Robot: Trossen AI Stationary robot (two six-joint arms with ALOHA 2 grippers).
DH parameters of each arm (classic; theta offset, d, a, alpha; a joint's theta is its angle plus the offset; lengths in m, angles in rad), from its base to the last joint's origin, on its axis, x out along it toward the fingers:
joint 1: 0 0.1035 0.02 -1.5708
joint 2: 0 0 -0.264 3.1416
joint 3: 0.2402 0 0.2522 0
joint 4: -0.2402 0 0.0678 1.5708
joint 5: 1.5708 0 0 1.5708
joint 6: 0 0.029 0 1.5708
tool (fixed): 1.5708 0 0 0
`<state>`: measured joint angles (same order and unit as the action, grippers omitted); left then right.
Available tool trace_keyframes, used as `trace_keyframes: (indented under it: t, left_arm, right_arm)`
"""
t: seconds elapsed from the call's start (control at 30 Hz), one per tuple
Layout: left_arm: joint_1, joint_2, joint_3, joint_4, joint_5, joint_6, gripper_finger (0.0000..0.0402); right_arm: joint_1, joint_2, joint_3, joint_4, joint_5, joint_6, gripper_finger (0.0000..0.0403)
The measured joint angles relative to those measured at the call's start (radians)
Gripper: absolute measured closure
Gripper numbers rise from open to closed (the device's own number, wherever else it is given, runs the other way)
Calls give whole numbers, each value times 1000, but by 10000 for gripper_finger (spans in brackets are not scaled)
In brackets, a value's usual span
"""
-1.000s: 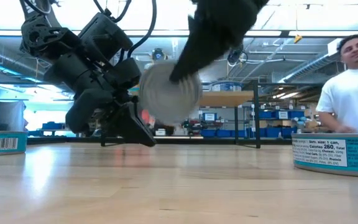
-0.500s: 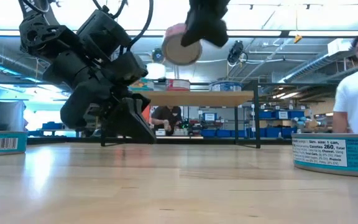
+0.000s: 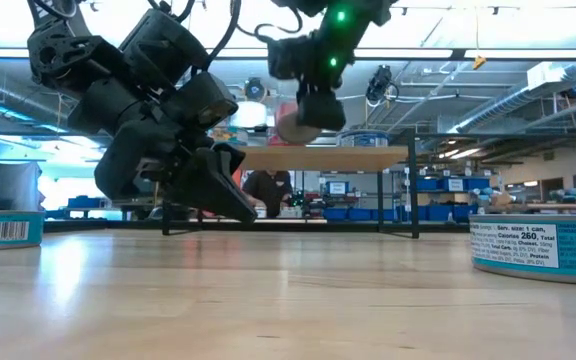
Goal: Stack canned seafood by type on shelf
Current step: Put the red tuna can on the shelf aligned with the other red tuna can
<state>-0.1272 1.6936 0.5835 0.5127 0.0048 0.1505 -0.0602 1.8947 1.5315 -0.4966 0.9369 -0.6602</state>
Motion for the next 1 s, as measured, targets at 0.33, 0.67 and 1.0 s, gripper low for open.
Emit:
trace_keyframes:
  t: [0.33, 0.67, 1.0]
  left_arm:
    - [0, 0, 0, -1, 0, 2, 396]
    - [0, 0, 0, -3, 0, 2, 396]
    - [0, 0, 0, -10, 0, 2, 396]
  right_arm:
    - [-62, 1, -33, 66, -91, 45, 218]
    - [-68, 1, -33, 113, -128, 63, 161]
    - [-84, 1, -33, 129, -244, 150, 128]
